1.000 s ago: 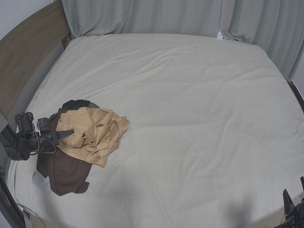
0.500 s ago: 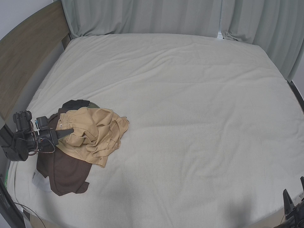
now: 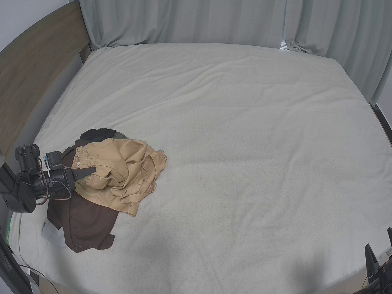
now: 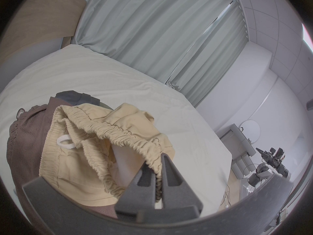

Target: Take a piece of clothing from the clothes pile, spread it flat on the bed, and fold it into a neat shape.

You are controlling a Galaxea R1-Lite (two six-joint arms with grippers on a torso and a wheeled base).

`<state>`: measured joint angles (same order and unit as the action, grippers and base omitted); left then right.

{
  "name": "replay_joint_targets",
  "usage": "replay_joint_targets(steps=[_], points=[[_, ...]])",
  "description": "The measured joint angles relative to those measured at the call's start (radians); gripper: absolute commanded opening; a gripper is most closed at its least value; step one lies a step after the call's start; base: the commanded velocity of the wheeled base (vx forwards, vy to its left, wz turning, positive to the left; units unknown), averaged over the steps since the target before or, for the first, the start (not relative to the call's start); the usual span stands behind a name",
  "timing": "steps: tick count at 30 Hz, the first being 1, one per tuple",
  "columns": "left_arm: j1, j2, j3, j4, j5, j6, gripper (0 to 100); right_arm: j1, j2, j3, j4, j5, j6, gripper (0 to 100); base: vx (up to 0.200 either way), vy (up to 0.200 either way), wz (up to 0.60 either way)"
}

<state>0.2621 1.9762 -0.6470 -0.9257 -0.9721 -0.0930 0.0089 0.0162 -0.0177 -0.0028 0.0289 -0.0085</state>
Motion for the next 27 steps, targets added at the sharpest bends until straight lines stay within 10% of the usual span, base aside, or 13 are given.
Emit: replay_joint_targets(steps=[27], points=[[-0.112,-0.130,0.131,-0.024,0.031,-0.091,0,0.000,0.000,0.000,0.000,0.000,0.000,100,0.000,0.000,0.00]])
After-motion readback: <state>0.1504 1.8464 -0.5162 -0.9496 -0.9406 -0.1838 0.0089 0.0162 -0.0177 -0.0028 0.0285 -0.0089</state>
